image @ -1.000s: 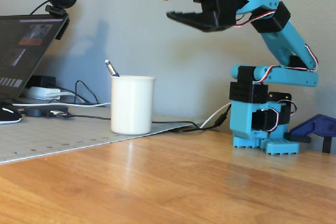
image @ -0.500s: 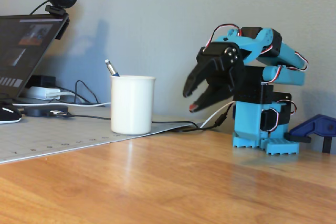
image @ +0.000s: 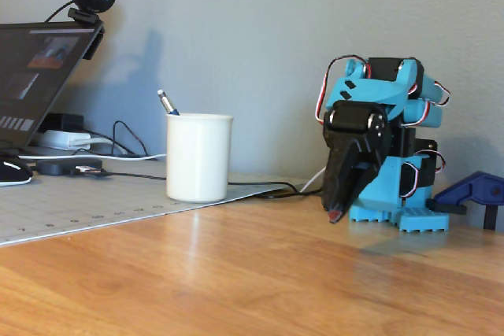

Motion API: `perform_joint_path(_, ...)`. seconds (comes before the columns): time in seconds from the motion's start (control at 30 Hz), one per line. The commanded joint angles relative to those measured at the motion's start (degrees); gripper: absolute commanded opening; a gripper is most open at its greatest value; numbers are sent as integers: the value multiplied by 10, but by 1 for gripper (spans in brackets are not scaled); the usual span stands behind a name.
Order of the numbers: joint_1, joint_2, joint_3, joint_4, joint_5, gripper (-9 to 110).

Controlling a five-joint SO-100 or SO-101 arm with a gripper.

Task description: Grasp a pen and put it in a mug.

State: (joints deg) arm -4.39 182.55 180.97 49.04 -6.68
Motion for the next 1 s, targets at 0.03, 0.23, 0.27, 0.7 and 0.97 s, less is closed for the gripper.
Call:
perform_joint_path(0.03, -5, 4, -11, 67, -5, 6)
perform_joint_path(0.23, 0, 80, -11, 167, -3, 5)
perform_joint_path(0.27, 2, 90, -11, 168, -4, 4)
perform_joint_path(0.7, -3, 94, -11, 171, 4, 4)
perform_joint_path(0.97, 0, 94, -11, 171, 4, 4)
